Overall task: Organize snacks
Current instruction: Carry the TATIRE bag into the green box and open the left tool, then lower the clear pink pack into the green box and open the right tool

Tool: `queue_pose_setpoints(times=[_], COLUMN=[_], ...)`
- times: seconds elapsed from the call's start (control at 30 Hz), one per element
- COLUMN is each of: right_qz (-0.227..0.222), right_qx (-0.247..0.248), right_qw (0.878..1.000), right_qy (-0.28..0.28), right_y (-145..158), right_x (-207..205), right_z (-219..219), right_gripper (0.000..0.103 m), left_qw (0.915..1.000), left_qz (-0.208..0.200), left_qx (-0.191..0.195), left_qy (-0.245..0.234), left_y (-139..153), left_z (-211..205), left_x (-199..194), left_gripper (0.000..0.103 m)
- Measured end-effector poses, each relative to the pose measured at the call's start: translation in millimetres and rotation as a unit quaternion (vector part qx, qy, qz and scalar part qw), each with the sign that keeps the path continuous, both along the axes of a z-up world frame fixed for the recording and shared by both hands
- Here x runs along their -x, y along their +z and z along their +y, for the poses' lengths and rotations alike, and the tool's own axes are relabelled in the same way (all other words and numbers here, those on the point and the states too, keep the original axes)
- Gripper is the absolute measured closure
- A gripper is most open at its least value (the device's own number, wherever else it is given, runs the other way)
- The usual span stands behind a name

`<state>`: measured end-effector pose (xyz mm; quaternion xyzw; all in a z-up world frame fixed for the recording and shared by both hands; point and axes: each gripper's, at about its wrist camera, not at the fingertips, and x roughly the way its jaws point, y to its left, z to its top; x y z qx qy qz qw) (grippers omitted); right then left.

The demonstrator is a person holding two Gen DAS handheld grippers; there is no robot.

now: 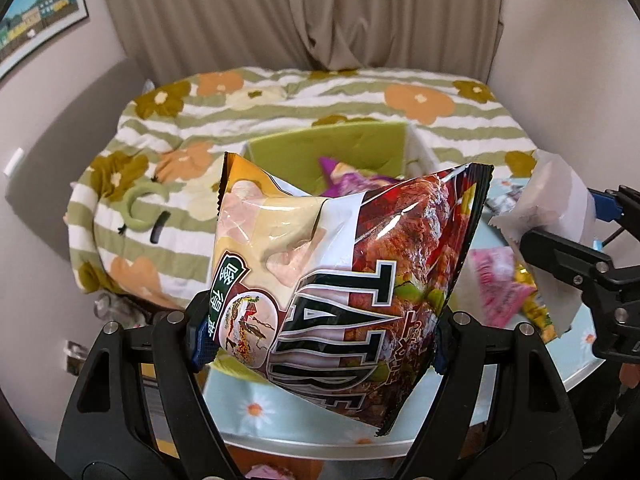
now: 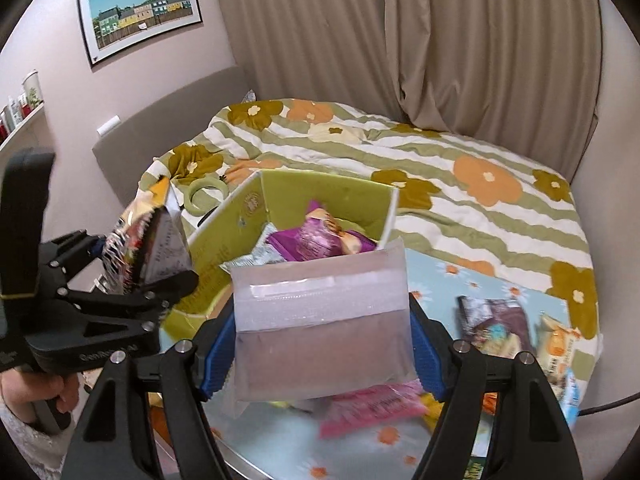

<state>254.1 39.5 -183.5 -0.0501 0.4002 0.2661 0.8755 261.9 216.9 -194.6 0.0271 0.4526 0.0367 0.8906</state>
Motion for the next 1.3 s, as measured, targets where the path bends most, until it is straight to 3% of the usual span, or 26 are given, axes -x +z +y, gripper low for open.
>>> queue_pose_setpoints(times=[0.3, 0.4, 0.47, 0.53, 0.7, 0.97, 1.3], right_qz=[0.044, 0.058, 0.063, 0.068, 0.076, 0.087, 0.142], right_qx=[0.012, 0.01, 0.011, 0.013, 0.016, 0.016, 0.032], right_qw=[0.998, 0.997, 0.996, 0.995, 0.993, 0.993, 0.988], right_qy=[-0.042, -0.059, -0.07, -0.078, -0.092, -0.076, -0.057], right_y=[-29.4, -36.7, -40.1, -42.2, -45.9, -47.2, -91.8], right_x=[-27.9, -33.0, -35.5, -38.4, -43.1, -53.6, -78.8], right_z=[37.6, 39.0, 38.5, 38.4, 38.5, 59.1, 99.8], right_gripper=[0.032, 0.032, 0.032, 0.032, 0.032, 0.032, 0.031], left_qw=[0.9971, 0.9945, 0.9932, 0.9928, 0.9916, 0.9951, 0.9957], left_qz=[0.063, 0.088, 0.095, 0.092, 0.097, 0.078, 0.077], left_qx=[0.005, 0.002, -0.001, 0.005, 0.027, 0.032, 0.032], left_qy=[-0.042, -0.058, -0.067, -0.076, -0.08, -0.052, -0.039], left_y=[-54.0, -68.9, -75.0, -76.6, -74.4, -60.6, -64.1], left_z=[25.2, 24.2, 22.8, 23.1, 31.0, 62.8, 81.6], left_x=[-34.8, -40.8, -40.3, -37.0, -31.0, -20.4, -22.8], left_gripper=[0.028, 0.021, 0.006, 0.001, 0.001, 0.001, 0.001])
